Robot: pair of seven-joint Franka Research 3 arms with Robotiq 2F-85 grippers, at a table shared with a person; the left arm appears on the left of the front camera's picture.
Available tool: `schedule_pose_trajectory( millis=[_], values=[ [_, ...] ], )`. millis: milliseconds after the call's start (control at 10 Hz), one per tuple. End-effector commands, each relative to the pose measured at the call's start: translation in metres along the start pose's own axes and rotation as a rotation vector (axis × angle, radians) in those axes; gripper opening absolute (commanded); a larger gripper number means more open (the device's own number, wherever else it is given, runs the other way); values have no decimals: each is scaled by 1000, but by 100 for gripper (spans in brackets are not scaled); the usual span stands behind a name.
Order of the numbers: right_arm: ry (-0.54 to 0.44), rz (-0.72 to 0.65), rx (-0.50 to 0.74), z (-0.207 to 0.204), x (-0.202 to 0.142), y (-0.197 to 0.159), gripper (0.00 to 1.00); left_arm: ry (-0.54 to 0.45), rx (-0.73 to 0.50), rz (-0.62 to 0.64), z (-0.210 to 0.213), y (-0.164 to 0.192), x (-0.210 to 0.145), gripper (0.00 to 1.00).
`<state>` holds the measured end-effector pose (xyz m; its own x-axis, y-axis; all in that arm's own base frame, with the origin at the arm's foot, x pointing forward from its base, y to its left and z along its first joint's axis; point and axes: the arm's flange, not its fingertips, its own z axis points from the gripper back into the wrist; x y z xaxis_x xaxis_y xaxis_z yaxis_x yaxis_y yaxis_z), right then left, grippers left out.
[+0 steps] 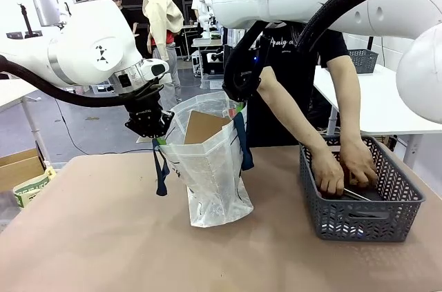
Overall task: Transfer purchased items from the store into the shopping bag.
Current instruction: Move the Reusable shopping bag to the right side of the table.
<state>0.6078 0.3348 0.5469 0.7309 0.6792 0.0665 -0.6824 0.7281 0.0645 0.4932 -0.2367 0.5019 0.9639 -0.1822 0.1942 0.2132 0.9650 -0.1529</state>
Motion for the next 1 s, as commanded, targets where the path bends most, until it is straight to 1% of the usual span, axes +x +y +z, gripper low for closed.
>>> schedule_pose_trajectory(
  millis=[0, 900],
  values=[
    [-2, 1, -1, 1, 0, 1, 0, 0, -2, -5, 1, 0, 0, 0],
    [-2, 1, -1, 1, 0, 1, 0, 0, -2, -5, 1, 0, 0, 0]
  ],
)
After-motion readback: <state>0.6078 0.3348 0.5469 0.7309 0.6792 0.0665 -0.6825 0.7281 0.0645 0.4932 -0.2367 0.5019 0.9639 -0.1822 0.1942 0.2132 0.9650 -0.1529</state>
